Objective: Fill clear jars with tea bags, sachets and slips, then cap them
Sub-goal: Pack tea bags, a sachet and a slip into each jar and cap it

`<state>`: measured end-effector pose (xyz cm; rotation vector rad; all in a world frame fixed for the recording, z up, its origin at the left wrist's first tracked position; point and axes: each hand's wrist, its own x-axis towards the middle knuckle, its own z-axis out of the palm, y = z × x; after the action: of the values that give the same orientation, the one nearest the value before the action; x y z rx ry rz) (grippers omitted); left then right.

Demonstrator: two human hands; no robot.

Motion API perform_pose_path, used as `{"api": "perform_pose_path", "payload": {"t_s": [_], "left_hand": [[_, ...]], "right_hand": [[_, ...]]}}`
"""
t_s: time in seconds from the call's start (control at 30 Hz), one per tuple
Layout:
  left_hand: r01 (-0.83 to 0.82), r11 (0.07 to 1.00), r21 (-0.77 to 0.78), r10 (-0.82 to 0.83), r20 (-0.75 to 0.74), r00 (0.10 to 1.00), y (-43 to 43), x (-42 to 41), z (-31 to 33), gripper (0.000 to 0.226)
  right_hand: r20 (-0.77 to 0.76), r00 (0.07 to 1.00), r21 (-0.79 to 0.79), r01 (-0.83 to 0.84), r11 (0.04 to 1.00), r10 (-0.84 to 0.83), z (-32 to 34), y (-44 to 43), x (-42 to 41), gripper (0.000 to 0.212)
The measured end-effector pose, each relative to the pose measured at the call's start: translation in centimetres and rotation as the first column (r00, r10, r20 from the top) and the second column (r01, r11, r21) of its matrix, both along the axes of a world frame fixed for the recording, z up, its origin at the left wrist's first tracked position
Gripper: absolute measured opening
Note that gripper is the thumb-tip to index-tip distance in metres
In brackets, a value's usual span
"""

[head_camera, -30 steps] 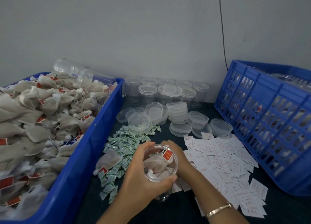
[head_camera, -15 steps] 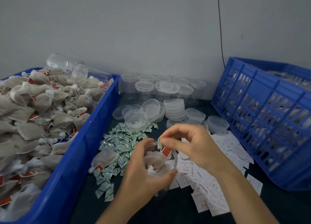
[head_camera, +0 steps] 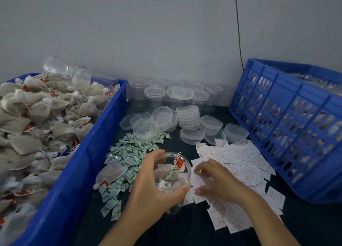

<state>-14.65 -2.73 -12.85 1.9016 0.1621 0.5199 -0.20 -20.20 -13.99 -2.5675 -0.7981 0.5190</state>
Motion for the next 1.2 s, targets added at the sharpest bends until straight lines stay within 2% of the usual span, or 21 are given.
{"api": "perform_pose_path", "payload": {"t_s": [0.2,0.27,0.37,0.43,0.53,0.6,0.63,0.77,0.83,0.9,1.0,1.03,1.13,1.2], "left_hand": [[-0.003,1.000,0.001,0.003,-0.005,1.000,0.0,0.0,-0.1,0.083],[-0.004,1.000,0.002,0.004,0.002,1.000,0.0,0.0,0.0,0.082],[-0.001,1.000,0.002,0.001,0.015,1.000,-0.1,0.0,0.1,0.080],[-0.005,1.000,-0.002,0.005,0.017,1.000,-0.2,0.0,0.2,0.080],[-0.016,1.000,-0.010,0.017,0.012,1.000,0.0,0.0,0.1,0.080],[-0.029,0.999,-0.014,0.029,0.009,1.000,0.0,0.1,0.0,0.080],[-0.033,0.999,-0.018,0.033,0.011,0.999,-0.1,0.1,0.1,0.080],[0.022,0.998,-0.059,-0.022,0.014,1.000,-0.2,0.0,0.5,0.074],[0.051,0.996,-0.067,-0.048,0.037,0.998,-0.3,0.1,0.7,0.072],[0.047,0.998,-0.048,-0.044,0.074,0.996,-0.3,0.2,0.7,0.071],[0.039,0.999,-0.026,-0.036,0.085,0.996,-0.3,0.5,0.5,0.069],[0.040,0.999,-0.025,-0.038,0.088,0.995,-0.3,0.5,0.4,0.068],[0.051,0.998,-0.039,-0.048,0.090,0.995,-0.3,0.6,0.4,0.065],[0.042,0.999,-0.027,-0.039,0.095,0.995,-0.3,0.5,0.4,0.066]], "right_hand": [[-0.021,0.999,0.025,-0.026,0.999,0.026,0.3,0.6,0.9,0.034],[-0.001,1.000,0.097,-0.014,0.995,0.014,0.5,0.8,1.0,0.030],[-0.023,0.998,0.285,0.066,0.956,-0.062,1.1,0.9,0.7,0.020],[-0.066,0.992,0.444,0.127,0.887,-0.109,2.3,1.0,0.3,0.015],[-0.196,0.975,0.729,0.219,0.649,-0.109,5.4,1.1,-0.8,0.014],[-0.221,0.975,0.835,0.193,0.516,-0.008,7.7,1.5,-1.9,0.014],[-0.195,0.979,0.852,0.139,0.504,0.060,8.6,1.9,-2.5,0.014],[-0.024,0.980,0.733,-0.116,0.670,0.196,9.5,4.6,-4.5,0.010],[0.069,0.977,0.609,-0.201,0.768,0.202,8.4,5.9,-5.2,0.008],[0.248,0.951,0.433,-0.280,0.857,0.185,7.4,6.8,-5.6,0.007],[0.413,0.877,0.272,-0.377,0.886,0.247,7.0,7.2,-5.8,0.005],[0.433,0.860,0.249,-0.403,0.881,0.271,7.1,7.1,-5.9,0.002],[0.484,0.833,0.224,-0.416,0.881,0.270,7.5,7.0,-6.1,0.017],[0.527,0.805,0.174,-0.416,0.892,0.273,7.6,7.0,-6.3,0.017]]}}
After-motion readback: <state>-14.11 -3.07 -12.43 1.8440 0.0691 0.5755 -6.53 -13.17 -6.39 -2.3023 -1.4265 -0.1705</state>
